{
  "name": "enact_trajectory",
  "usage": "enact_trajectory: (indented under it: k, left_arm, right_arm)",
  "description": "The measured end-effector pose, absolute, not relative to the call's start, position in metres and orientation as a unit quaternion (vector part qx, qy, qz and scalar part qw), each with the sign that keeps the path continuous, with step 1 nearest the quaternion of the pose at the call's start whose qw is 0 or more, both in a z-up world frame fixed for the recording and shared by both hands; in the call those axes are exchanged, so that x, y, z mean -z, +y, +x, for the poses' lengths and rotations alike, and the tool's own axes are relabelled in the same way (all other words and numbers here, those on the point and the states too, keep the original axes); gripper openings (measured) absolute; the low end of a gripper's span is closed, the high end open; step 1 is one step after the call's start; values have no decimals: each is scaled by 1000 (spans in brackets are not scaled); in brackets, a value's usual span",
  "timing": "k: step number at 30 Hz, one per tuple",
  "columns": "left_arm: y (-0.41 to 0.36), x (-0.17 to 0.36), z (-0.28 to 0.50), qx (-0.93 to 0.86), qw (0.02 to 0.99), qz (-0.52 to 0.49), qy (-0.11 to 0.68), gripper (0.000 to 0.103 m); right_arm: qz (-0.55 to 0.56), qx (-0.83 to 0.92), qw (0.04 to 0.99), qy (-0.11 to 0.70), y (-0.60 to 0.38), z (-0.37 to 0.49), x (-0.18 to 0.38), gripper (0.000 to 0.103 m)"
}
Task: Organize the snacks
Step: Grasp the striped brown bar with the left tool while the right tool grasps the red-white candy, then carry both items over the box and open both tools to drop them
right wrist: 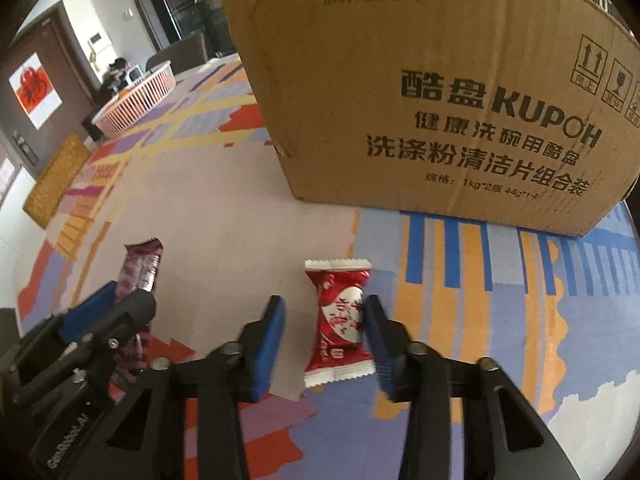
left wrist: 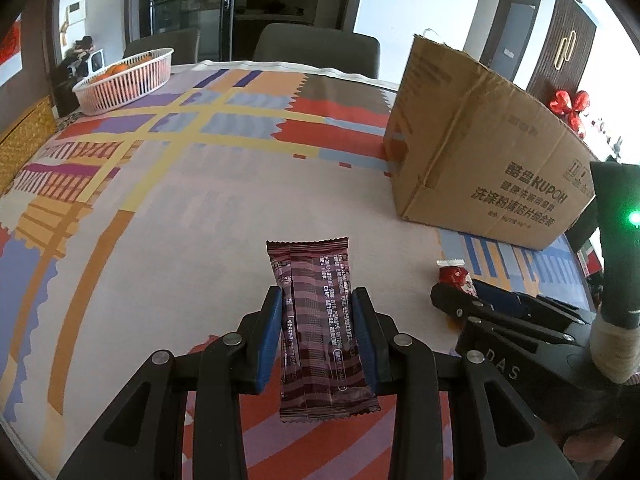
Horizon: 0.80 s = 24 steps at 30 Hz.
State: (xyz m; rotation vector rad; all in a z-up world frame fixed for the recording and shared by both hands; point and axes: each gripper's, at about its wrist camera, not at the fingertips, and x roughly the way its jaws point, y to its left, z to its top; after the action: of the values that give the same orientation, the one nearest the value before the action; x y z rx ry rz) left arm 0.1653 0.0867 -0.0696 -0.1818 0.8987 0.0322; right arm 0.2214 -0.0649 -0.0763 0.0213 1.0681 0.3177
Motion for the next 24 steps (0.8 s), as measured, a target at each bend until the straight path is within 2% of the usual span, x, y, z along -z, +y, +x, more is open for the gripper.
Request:
enact_trajectory:
  k: [3, 4, 12, 24]
  left_arm:
    - [82, 70, 166, -9, 896, -84, 436, 35]
    - [80, 69, 166, -7, 896, -82, 435, 35]
    - [69, 58, 165, 5, 901, -69, 428, 35]
    - [44, 22, 160, 30, 918, -47, 394, 35]
  right_arm:
    - [7, -148, 849, 506, -68, 223, 76, 29]
    - [6, -147, 850, 506, -69, 223, 76, 23]
    - [4, -155, 858, 489, -83, 214, 64, 23]
    - [37, -157, 886, 434, -123, 189, 13, 23]
